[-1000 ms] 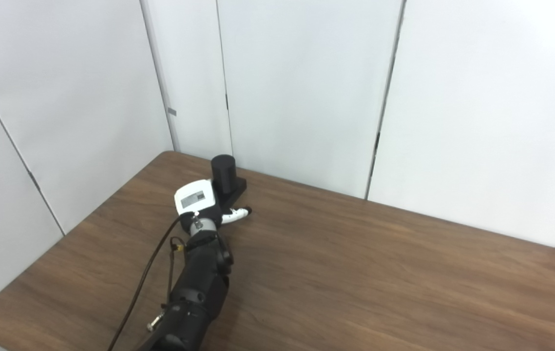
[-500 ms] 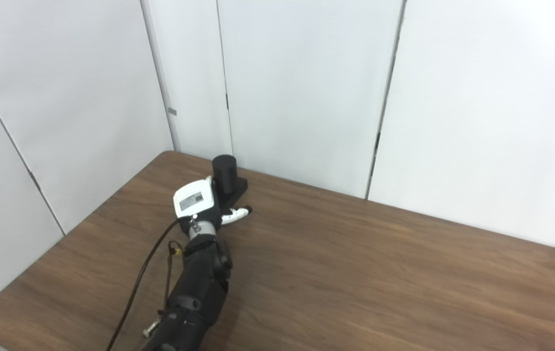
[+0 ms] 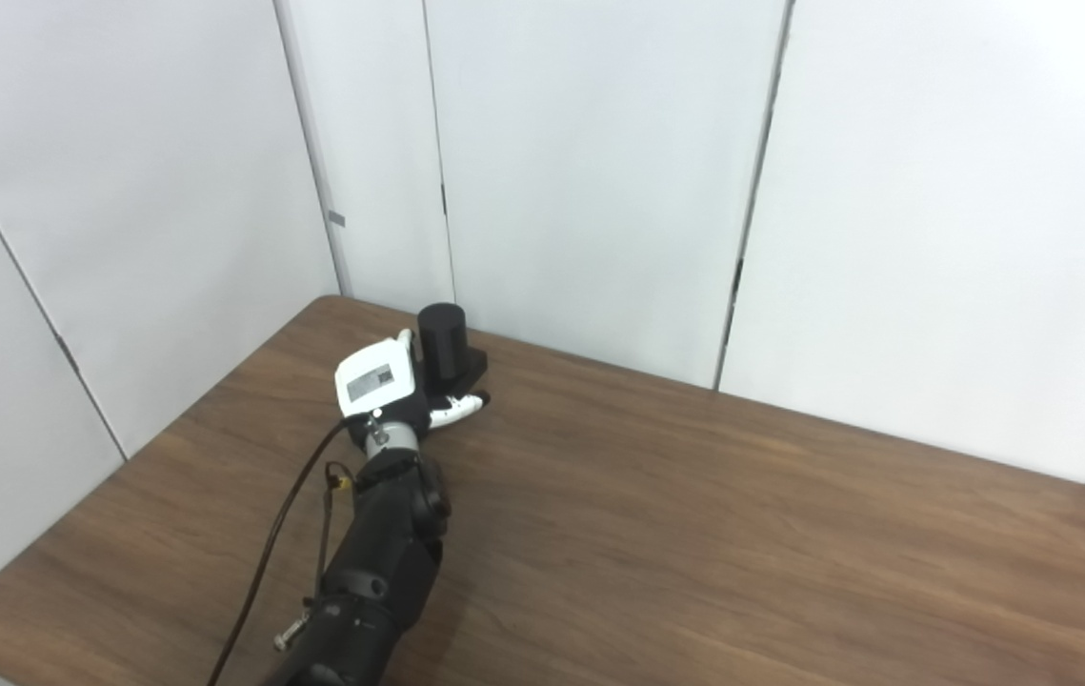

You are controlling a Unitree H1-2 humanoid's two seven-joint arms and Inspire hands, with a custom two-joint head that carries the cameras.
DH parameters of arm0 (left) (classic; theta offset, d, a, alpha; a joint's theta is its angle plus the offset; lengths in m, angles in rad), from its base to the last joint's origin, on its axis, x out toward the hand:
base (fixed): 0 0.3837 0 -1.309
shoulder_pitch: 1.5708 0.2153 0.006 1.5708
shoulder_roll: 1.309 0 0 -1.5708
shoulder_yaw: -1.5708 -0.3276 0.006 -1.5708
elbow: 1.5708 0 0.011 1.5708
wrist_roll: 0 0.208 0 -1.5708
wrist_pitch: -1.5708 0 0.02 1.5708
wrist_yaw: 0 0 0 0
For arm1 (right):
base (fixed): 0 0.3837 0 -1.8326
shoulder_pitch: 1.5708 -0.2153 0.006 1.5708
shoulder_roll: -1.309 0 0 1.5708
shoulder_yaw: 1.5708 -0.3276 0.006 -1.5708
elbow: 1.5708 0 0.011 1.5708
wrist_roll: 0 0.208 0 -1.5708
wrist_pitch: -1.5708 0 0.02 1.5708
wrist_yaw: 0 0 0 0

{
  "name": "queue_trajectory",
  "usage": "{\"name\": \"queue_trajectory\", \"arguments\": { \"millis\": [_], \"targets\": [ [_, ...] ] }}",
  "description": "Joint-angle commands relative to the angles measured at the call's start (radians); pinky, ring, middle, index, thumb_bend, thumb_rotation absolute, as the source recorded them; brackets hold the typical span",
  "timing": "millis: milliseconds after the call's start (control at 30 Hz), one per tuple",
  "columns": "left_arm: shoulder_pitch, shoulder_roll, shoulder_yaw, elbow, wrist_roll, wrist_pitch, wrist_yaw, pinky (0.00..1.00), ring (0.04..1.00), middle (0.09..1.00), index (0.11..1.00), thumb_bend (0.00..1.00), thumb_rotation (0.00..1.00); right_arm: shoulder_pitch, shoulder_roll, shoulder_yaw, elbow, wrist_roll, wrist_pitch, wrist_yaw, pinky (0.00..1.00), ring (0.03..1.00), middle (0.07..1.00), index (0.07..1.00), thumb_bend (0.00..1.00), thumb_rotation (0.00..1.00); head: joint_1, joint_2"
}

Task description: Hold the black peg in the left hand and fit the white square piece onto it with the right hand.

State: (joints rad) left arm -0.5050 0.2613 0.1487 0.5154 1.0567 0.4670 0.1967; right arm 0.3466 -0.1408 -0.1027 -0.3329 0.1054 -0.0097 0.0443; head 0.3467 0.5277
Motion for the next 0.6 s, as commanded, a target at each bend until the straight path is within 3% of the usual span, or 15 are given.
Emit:
{"name": "queue_trajectory", "arguments": {
  "millis": [0,333,567],
  "targets": [
    [-0.058,0.030,0.008,-0.001,0.037,0.003,0.028,0.83,0.908,0.922,0.921,0.83,0.61,0.009,-0.002,-0.003,-0.012,-0.008,0.004,0.001,0.93,0.918,0.890,0.912,0.75,1.00,0.000,0.001],
    [-0.074,0.043,0.011,0.060,0.102,0.003,0.008,0.84,0.916,0.926,0.893,0.84,0.62,0.007,-0.004,-0.003,-0.014,0.005,0.012,0.006,0.95,0.930,0.897,0.919,0.74,1.00,-0.003,0.005],
    [-0.096,0.050,-0.007,0.122,0.143,0.003,0.009,0.87,0.940,0.931,0.866,0.86,0.67,0.009,-0.005,-0.003,-0.013,-0.005,0.006,0.003,0.91,0.911,0.883,0.910,0.74,1.00,-0.004,0.008]
  ]
}}
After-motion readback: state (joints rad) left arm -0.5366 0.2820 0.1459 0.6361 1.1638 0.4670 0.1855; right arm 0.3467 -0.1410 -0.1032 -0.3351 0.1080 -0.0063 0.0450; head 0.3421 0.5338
